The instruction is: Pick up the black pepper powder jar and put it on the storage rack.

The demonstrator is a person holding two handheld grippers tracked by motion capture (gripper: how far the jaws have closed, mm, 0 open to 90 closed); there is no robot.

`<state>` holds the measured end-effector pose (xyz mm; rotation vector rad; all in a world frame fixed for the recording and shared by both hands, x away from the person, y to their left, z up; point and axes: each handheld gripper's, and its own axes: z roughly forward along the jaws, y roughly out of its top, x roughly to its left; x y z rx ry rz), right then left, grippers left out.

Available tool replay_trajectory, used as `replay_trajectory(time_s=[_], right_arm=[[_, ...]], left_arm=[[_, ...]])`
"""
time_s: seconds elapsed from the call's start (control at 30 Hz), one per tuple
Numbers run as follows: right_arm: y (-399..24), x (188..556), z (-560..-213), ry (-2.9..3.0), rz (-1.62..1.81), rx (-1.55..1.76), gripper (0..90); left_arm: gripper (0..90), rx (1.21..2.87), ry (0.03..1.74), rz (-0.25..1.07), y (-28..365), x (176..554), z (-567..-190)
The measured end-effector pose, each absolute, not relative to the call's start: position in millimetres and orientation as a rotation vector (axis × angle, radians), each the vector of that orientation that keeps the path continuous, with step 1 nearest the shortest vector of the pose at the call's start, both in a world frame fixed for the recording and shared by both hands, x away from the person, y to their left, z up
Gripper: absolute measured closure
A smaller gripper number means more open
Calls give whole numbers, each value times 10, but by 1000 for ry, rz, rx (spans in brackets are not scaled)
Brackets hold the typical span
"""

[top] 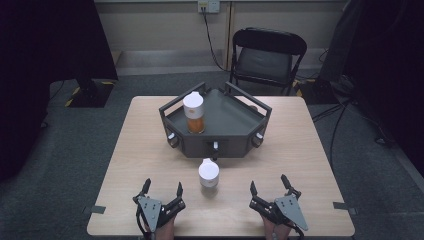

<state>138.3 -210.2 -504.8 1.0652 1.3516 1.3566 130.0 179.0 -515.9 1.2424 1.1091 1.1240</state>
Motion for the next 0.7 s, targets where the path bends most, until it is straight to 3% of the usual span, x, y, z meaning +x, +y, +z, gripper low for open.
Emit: replay_trajectory(time_s=[0.7], right_arm=[[-1929,1345,-4797,1388,1479,972,0]], left_arm=[[2,1242,1109,1124,1790,1299,-5159]])
